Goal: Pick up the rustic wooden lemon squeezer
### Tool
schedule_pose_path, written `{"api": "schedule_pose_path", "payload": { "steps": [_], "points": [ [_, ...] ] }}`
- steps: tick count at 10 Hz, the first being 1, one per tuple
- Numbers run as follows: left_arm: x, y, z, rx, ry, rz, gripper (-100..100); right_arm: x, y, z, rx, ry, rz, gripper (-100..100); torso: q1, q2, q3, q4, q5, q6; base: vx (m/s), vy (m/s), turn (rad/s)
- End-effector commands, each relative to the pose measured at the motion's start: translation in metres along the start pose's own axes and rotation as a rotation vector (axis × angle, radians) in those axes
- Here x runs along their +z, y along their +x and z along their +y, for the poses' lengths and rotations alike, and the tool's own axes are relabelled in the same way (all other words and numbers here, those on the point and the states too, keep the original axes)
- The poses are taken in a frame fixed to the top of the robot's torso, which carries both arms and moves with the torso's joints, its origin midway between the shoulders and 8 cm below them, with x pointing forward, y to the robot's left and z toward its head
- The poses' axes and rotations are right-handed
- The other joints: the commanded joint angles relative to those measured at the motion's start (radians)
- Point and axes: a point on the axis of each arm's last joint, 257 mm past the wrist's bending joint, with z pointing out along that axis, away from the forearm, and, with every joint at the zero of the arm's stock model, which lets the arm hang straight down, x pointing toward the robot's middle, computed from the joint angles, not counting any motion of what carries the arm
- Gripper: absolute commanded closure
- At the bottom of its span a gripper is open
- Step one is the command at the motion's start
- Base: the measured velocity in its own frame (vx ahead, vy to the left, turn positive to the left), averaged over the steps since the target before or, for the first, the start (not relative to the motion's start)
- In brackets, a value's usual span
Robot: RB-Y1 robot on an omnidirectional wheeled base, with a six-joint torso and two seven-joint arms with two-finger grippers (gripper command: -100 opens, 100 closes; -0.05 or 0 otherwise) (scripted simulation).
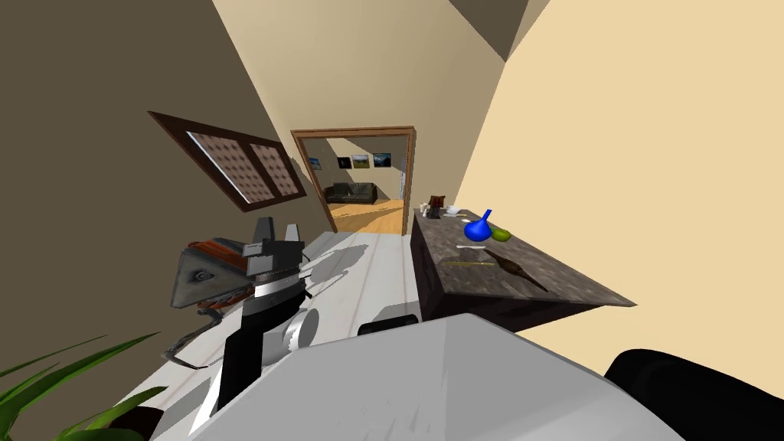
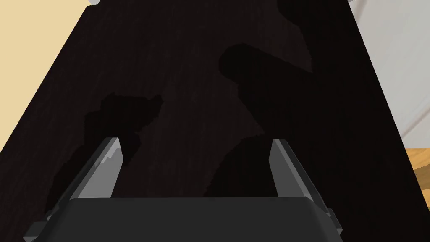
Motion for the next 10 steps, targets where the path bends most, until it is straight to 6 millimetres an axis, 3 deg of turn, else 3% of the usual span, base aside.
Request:
{"api": "schedule_pose_path", "payload": {
  "steps": [1, 2, 3, 4, 5, 7, 9, 10],
  "points": [
    [0.0, 0.0, 0.0, 0.0, 0.0, 0.0, 0, -0.011, 0.005, -0.013, -0.032, 0.033, 0.025, -100, 0.0, 0.0, 0.0, 0.0, 0.0, 0.0, 0.123, 0.058, 0.04],
    [0.0, 0.0, 0.0, 0.0, 0.0, 0.0, 0, -0.011, 0.005, -0.013, -0.032, 0.033, 0.025, -100, -0.002, 0.002, 0.001, 0.0, 0.0, 0.0, 0.058, 0.011, 0.011],
    [0.0, 0.0, 0.0, 0.0, 0.0, 0.0, 0, -0.024, 0.019, -0.048, -0.09, 0.101, 0.074, -100, -0.005, 0.005, 0.003, 0.001, -0.001, 0.0, 0.118, 0.034, 0.099],
    [0.0, 0.0, 0.0, 0.0, 0.0, 0.0, 0, -0.024, 0.019, -0.048, -0.09, 0.101, 0.074, -100, -0.005, 0.003, 0.002, 0.001, -0.001, 0.0, 0.124, 0.034, 0.041],
    [0.0, 0.0, 0.0, 0.0, 0.0, 0.0, 0, -0.039, 0.032, -0.081, -0.141, 0.165, 0.121, -100, -0.005, 0.003, 0.002, 0.001, -0.001, 0.0, 0.151, 0.038, 0.078],
    [0.0, 0.0, 0.0, 0.0, 0.0, 0.0, 0, -0.04, 0.03, -0.082, -0.147, 0.166, 0.121, -100, -0.005, 0.001, 0.001, 0.0, -0.001, 0.0, 0.11, 0.029, 0.014],
    [0.0, 0.0, 0.0, 0.0, 0.0, 0.0, 0, -0.072, 0.044, -0.142, -0.251, 0.282, 0.205, -100, -0.004, 0.003, 0.002, 0.001, -0.001, 0.0, 0.194, 0.059, 0.079],
    [0.0, 0.0, 0.0, 0.0, 0.0, 0.0, 0, -0.074, 0.043, -0.145, -0.258, 0.285, 0.208, -100, -0.002, -0.004, -0.002, -0.001, -0.001, 0.0, 0.194, 0.044, 0.031]
  ]
}}
